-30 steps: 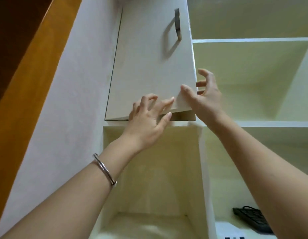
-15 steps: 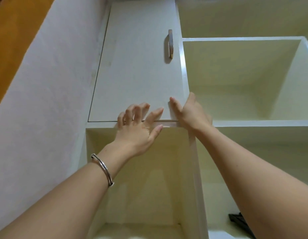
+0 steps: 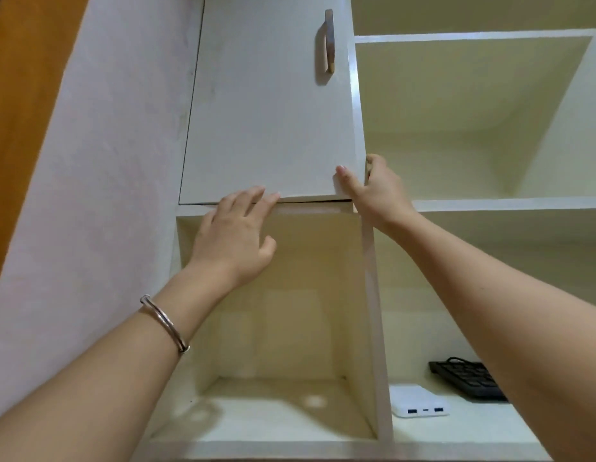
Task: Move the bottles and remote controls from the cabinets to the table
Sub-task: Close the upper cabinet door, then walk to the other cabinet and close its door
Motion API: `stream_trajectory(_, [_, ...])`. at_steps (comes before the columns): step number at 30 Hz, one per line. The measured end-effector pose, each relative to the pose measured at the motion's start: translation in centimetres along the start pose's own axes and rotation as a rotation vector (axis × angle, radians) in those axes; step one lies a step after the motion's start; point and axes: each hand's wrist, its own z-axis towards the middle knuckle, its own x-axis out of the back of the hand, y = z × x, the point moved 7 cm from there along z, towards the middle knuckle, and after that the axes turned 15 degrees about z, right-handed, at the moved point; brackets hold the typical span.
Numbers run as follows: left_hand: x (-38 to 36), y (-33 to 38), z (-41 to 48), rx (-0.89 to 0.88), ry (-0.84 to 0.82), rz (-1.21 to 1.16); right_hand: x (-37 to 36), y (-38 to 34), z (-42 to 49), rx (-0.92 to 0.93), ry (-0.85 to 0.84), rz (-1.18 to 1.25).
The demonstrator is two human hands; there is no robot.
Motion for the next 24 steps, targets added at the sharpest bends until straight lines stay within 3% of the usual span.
stream_trajectory(4, [1.3, -0.3, -0.7, 0.082, -0.059, -0.218, 1.8, -1.4, -4.0, 0.104, 0.106, -0.080])
stream_trajectory(8, [2.6, 1.6, -6.8, 0.164, -0.059, -0.734, 4.2, -1.3, -10.4, 0.088, 0.120, -0.105])
stream_trajectory(11, [1.2, 4.4, -14.4, 0.177, -0.262, -1.018, 6.5, 0.2, -17.7, -0.029, 0.083, -0.138])
stream_trajectory(17, [-1.3, 12.5, -33.1, 0.150, -0.794, -1.250, 14.4, 5.5, -39.6, -0.519, -0.016, -0.286])
stream_trajectory(24, [0.3, 22.3, -57.1, -0.085, -1.575, -1.252, 24.7, 3.5, -71.3, -1.304, 0.130, -0.449])
